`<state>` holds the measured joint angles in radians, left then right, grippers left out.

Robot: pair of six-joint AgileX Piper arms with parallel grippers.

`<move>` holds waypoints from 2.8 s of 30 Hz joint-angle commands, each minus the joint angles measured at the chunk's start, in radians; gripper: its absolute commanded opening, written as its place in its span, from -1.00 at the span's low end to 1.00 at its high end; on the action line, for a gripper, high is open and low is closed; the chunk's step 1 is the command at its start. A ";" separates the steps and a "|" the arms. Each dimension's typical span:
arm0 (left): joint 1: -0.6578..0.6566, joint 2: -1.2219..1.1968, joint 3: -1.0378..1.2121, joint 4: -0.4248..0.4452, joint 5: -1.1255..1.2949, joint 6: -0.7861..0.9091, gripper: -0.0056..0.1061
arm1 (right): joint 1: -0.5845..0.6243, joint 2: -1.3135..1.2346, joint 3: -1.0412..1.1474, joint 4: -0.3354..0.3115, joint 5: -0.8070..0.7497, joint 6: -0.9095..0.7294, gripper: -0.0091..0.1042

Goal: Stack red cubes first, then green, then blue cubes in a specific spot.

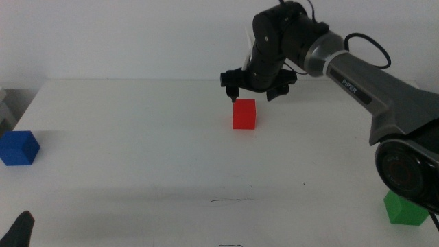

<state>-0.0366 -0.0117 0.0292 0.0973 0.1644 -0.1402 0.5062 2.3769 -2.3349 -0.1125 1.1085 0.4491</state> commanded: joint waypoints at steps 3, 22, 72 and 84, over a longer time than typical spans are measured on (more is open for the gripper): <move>-0.003 -0.026 -0.002 -0.003 -0.076 -0.008 0.77 | 0.000 -0.048 -0.038 -0.051 -0.043 0.022 0.82; -0.003 -0.026 -0.002 -0.003 -0.076 -0.008 0.77 | 0.021 0.029 -0.038 -0.068 -0.145 0.025 0.63; -0.003 -0.026 -0.002 -0.003 -0.076 -0.008 0.77 | 0.388 -0.509 0.838 -0.377 -0.216 0.698 -0.86; -0.003 -0.026 -0.002 -0.003 -0.076 -0.008 0.77 | 0.328 -0.480 0.835 -0.329 -0.323 0.629 -0.86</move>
<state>-0.0366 -0.0117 0.0292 0.0973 0.1644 -0.1402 0.8399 1.9514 -1.4739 -0.4126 0.8061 1.0939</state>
